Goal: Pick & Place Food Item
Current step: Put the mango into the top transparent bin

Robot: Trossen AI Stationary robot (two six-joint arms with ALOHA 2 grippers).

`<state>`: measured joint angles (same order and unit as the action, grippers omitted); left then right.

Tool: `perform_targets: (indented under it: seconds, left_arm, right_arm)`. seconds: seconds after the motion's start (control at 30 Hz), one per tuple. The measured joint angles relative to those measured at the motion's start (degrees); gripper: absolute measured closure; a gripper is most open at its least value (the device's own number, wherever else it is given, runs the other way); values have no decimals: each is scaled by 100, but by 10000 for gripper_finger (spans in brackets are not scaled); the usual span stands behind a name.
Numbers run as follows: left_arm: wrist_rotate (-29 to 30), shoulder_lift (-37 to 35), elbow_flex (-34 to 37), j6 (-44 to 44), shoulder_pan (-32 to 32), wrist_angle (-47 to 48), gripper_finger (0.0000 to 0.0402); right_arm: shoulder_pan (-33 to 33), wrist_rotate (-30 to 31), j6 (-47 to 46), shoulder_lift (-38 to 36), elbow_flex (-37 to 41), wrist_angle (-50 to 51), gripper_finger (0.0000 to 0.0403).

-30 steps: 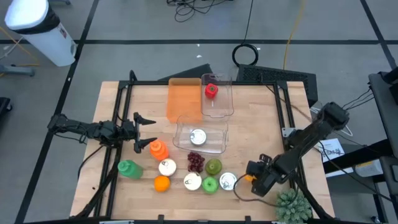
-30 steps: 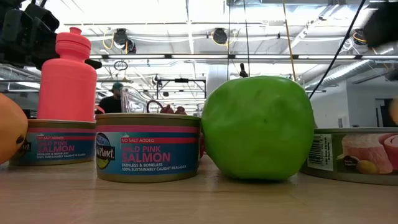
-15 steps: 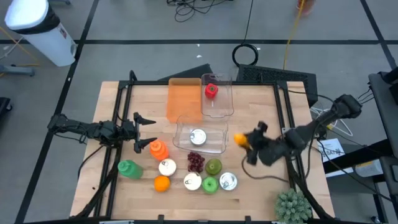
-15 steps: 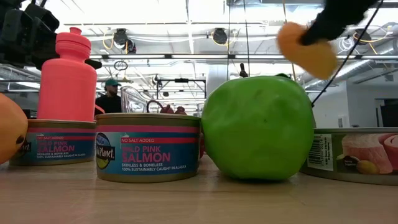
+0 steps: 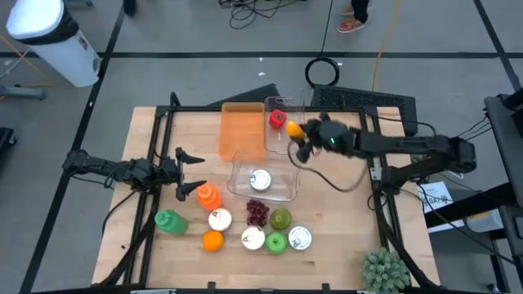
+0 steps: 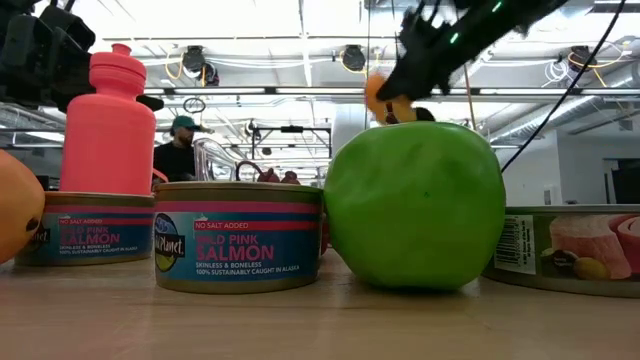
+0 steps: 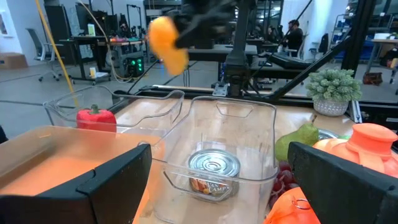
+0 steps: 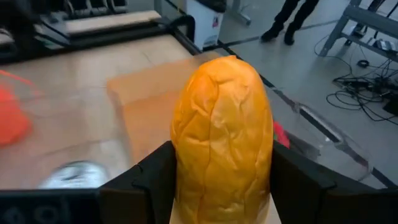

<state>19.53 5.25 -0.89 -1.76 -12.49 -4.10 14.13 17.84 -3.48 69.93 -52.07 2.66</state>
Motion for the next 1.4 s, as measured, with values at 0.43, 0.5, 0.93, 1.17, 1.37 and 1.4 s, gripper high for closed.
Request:
perform_targets:
  seconds: [0.43,0.5,0.93,1.17,1.37,1.4]
  left_arm:
    - [-2,0,-1,0,-1,0,9]
    - [0,0,0,2,0,0,9]
    - [0,-1,0,2,-2,0,9]
    - [0,0,0,1,-1,0,9]
    - [0,0,-1,0,-2,0,9]
    - [-2,-2,0,0,0,0,9]
  right_arm:
    - [1884,-1055,-209,1828,0,-1539,203]
    - [1936,-1057,-467,2022,1,-1576,203]
    - [2154,-706,-954,2659,0,-2004,202]
    - [2184,-716,-955,2666,0,-2000,176]
    - [2188,-556,-942,2666,0,-1998,121]
    - [2188,-473,-940,2666,0,-2000,113]
